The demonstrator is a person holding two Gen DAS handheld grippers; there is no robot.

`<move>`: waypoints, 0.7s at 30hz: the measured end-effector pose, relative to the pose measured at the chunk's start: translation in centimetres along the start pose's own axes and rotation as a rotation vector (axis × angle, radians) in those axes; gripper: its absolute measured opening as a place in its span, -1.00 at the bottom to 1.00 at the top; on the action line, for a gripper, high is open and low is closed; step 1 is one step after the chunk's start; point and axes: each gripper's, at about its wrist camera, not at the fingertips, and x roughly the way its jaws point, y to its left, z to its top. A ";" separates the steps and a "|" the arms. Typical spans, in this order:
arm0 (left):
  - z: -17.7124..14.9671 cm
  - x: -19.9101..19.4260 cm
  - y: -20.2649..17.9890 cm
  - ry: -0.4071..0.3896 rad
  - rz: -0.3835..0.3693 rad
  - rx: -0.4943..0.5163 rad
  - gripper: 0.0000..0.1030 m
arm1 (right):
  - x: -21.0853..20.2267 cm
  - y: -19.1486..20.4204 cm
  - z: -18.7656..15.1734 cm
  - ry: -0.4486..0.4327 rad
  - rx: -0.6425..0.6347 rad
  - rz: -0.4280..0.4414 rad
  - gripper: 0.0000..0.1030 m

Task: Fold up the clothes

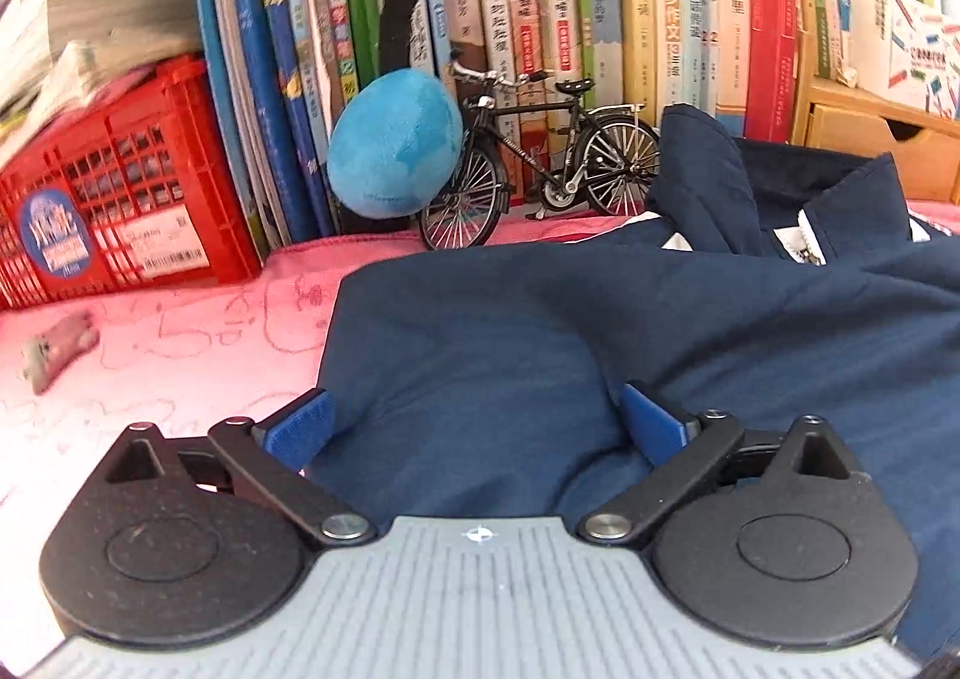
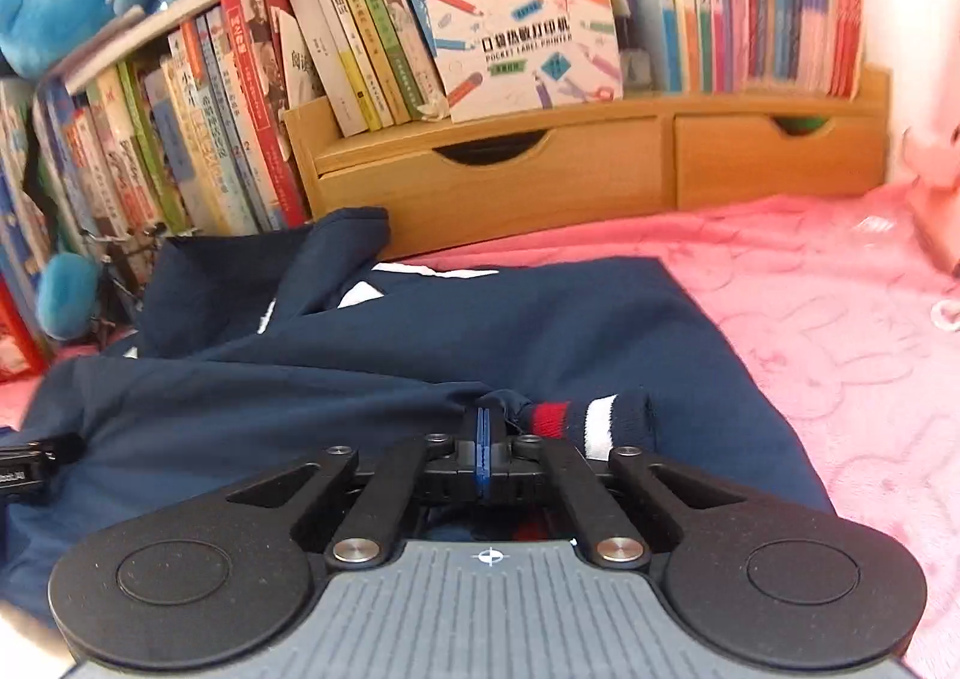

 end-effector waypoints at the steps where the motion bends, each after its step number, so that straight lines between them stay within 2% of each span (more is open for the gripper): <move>1: 0.0 0.1 0.2 0.006 -0.008 -0.014 1.00 | 0.3 0.5 0.1 0.006 -0.034 -0.015 -1.00; 5: -0.3 -0.7 0.4 0.003 -0.003 -0.024 1.00 | 1.4 4.7 0.1 0.019 -0.301 -0.149 -0.90; 6: -0.5 -1.4 0.4 -0.001 0.002 -0.015 0.94 | 1.0 5.5 0.1 0.038 -0.360 -0.159 -0.80; 7: -0.9 -2.8 0.3 -0.017 -0.004 -0.007 0.89 | 0.3 6.1 0.1 0.049 -0.409 -0.154 -0.53; 8: -1.5 -4.3 0.3 -0.041 -0.014 0.003 0.84 | -1.5 6.1 0.0 0.028 -0.421 -0.099 -0.34; 9: -2.0 -5.9 0.3 -0.066 -0.024 0.012 0.83 | -3.7 5.7 -0.2 -0.022 -0.419 -0.037 0.10; 10: -2.9 -7.8 0.1 -0.088 -0.043 0.022 0.83 | -5.9 5.3 -0.6 -0.072 -0.410 -0.001 0.32; 12: -5.3 -11.8 -0.4 -0.130 -0.091 0.042 0.83 | -10.2 4.8 -1.5 -0.134 -0.383 0.070 0.33; 16: -10.2 -20.0 -1.5 -0.215 -0.187 0.082 0.85 | -18.1 5.0 -5.1 -0.164 -0.377 0.223 0.34; 18: -12.6 -23.4 -2.3 -0.242 -0.237 0.104 0.92 | -21.8 5.3 -7.6 -0.139 -0.354 0.304 0.36; 21: -16.2 -25.2 -4.2 -0.194 -0.243 0.159 0.92 | -25.3 5.5 -11.7 -0.057 -0.319 0.399 0.37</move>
